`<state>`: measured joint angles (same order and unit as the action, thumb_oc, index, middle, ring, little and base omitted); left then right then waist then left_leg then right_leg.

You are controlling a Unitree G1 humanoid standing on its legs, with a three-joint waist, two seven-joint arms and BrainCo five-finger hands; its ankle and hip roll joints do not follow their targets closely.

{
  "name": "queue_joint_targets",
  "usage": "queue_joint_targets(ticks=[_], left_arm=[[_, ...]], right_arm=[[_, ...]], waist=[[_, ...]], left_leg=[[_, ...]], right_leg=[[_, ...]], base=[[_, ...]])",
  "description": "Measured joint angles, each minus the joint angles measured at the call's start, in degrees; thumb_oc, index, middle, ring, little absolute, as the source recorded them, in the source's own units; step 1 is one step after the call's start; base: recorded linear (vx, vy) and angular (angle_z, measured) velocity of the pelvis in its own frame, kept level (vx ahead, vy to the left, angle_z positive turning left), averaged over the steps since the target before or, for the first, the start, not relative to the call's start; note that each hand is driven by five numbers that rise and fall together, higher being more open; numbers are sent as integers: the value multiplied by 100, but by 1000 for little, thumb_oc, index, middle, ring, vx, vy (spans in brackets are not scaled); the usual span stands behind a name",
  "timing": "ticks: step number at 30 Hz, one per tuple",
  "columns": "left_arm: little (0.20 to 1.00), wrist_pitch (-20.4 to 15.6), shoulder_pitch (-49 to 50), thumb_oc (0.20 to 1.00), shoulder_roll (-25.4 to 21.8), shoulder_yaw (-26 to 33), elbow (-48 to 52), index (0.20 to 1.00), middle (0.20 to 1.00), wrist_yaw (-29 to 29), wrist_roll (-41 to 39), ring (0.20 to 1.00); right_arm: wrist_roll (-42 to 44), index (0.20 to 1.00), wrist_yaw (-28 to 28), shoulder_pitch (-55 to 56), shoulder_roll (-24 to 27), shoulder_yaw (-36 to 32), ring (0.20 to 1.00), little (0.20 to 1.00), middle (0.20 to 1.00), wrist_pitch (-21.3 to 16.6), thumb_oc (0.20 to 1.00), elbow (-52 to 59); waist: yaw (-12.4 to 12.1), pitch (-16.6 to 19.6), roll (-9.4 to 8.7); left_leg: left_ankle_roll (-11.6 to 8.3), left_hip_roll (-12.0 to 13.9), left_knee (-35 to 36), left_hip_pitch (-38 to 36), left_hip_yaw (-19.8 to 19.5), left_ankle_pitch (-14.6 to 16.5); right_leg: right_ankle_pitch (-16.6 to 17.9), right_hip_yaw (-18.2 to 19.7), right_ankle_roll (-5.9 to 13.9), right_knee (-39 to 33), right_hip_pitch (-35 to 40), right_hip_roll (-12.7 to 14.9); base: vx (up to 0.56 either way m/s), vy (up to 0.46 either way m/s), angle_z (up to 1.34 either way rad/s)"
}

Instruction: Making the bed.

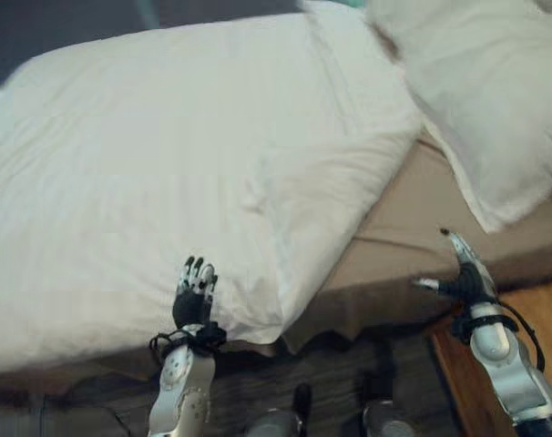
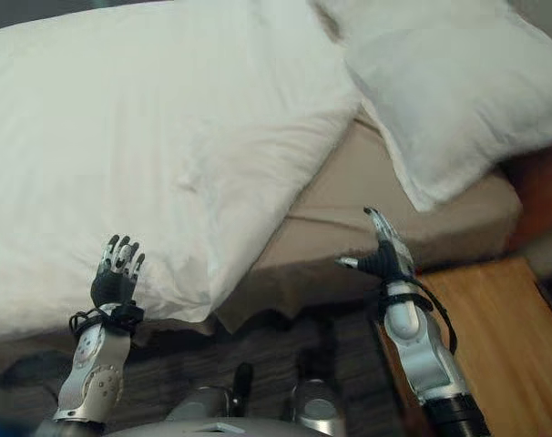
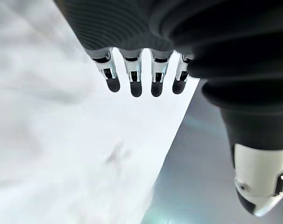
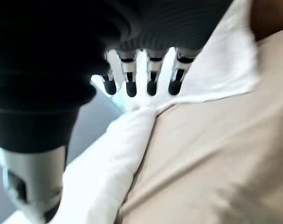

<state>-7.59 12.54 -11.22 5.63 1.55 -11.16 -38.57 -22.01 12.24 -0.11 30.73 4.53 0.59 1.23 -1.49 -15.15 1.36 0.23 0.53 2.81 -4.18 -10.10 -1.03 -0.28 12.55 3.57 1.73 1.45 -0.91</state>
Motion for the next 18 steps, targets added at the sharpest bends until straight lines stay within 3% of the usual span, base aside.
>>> queue_joint_targets(ticks=[3,5,6,8,9,11,12,13,14,16,18], left_arm=[[1000,-67,65,1000,-14,467,-10,1000,1000,-177,126,1000],[1000,-202,-87,1000,-33,494,-36,1000,1000,-266,128,1000],[1000,-248,-389,1000,-12,347,-193,1000,1000,-337,119,1000],[1000,-273,-576,1000,-35,292,-402,1000,1000,-359,111,1000],[1000,-334,-473,1000,-39,291,-412,1000,1000,-382,81,1000],[1000,-309,-384,1000,-21,216,-550,1000,1000,-414,58,1000],[1000,-289,-256,1000,-19,149,-644,1000,1000,-415,62,1000],[1000,-248,-172,1000,-8,136,-652,1000,1000,-400,64,1000],[1000,-213,-117,1000,18,62,-656,1000,1000,-388,64,1000],[1000,-139,-264,1000,-128,-12,-809,1000,1000,-361,64,1000],[1000,-60,-462,1000,-396,-274,-1035,1000,1000,-333,66,1000]], right_arm=[[-54,1000,-28,-831,567,325,1000,1000,1000,17,1000,-105],[-57,1000,41,-1385,816,294,1000,1000,1000,34,1000,-233],[-62,1000,155,-1495,1017,309,1000,1000,1000,72,1000,-235],[-64,1000,176,-1718,1037,521,1000,1000,1000,157,1000,-286],[-68,1000,169,-2024,874,778,1000,1000,1000,196,1000,-294],[-74,1000,191,-2256,637,795,1000,1000,1000,199,1000,-327],[-191,1000,202,-2374,516,808,1000,1000,1000,225,1000,-459],[-249,1000,229,-2403,452,797,1000,1000,1000,281,1000,-554],[-283,1000,263,-2420,467,875,1000,1000,1000,308,1000,-808],[-284,1000,307,-2538,345,960,1000,1000,1000,328,1000,-1250],[-283,1000,328,-2815,349,1246,1000,1000,1000,405,1000,-1826]], waist=[[-166,8,4],[-291,2,14],[-173,-38,-142],[-98,-109,-348],[-300,-91,-486],[-371,-112,-481],[-451,-81,-343],[-433,-79,-286],[-355,34,-71],[-396,-23,-112],[-374,-44,-150]], left_leg=[[-114,157,4,-2,102,-68],[-303,140,-126,223,199,-192],[-313,133,-375,494,875,-230],[-427,328,-643,617,2326,53],[-455,462,-768,593,2433,67],[-489,574,-777,442,2228,50],[-491,580,-287,54,2043,51],[-490,566,-41,-162,2045,52],[-398,572,242,-412,1889,3],[-377,484,262,-379,1870,12],[-279,324,260,-264,1690,-48]], right_leg=[[169,-315,-165,-488,335,-104],[324,-645,-335,-633,416,-116],[425,-1302,-470,-742,432,100],[389,-1581,-521,-740,454,275],[318,-1597,-607,-729,321,380],[355,-1664,-572,-731,267,412],[347,-1862,-369,-722,305,433],[339,-1934,-296,-723,380,426],[331,-2166,-225,-656,410,331],[239,-2320,-67,-203,204,482],[-50,-2251,185,888,-365,801]], base=[[8,-190,38],[-146,-116,99],[-198,-83,156],[-80,-73,131],[55,-43,63],[111,0,42],[163,31,60],[213,84,81],[99,66,82],[-8,52,62],[-56,20,37]])
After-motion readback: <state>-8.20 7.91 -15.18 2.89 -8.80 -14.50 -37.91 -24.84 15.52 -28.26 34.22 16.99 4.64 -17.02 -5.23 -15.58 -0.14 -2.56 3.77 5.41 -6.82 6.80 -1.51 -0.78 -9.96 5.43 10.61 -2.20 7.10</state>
